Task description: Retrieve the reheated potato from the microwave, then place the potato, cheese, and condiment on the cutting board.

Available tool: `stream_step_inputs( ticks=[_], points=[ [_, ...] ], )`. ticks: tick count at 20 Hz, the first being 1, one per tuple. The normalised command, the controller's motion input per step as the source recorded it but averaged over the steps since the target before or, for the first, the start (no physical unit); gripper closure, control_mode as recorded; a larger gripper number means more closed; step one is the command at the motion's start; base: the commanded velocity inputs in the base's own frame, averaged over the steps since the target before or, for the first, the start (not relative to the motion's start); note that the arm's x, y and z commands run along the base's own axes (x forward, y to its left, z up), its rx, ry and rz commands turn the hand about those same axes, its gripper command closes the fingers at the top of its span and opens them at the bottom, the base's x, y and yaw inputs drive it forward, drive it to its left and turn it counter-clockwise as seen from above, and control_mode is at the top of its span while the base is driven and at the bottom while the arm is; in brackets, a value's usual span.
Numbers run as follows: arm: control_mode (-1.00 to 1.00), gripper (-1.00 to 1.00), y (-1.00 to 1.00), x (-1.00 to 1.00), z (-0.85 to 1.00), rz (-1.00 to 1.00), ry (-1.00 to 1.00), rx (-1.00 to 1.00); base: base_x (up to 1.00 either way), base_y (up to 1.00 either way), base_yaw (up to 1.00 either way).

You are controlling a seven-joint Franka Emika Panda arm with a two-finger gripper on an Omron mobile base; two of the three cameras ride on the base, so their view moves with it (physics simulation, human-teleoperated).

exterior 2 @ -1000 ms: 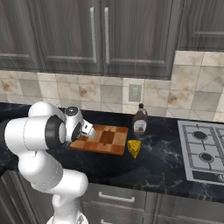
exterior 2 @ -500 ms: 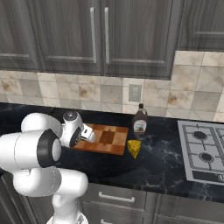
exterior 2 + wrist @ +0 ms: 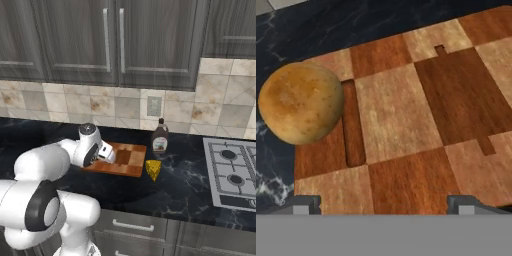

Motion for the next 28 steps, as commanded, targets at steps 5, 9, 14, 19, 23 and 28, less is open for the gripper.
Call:
stream_step_inputs(
  ticks=[5, 9, 14, 19, 23, 28],
  points=[
    [-1.0, -1.0, -0.52, -0.23, 0.33, 0.04, 0.07, 0.0, 0.0, 0.0, 0.0],
    [-1.0, -1.0, -0.56, -0.21, 0.25, 0.1, 0.02, -0.06, 0.0, 0.0, 0.0],
    [-1.0, -1.0, -0.61, -0.2, 0.13, 0.12, 0.02, -0.07, 0.0, 0.0, 0.0],
    [-1.0, -1.0, -0.57, -0.07, 0.07, 0.12, 0.05, -0.09, 0.0, 0.0, 0.0],
    [-1.0, -1.0, -0.51, 0.0, 0.11, 0.09, 0.09, -0.07, 0.0, 0.0, 0.0],
    [-1.0, -1.0, -0.44, 0.02, 0.14, 0.03, 0.15, -0.02, 0.0, 0.0, 0.0]
  ],
)
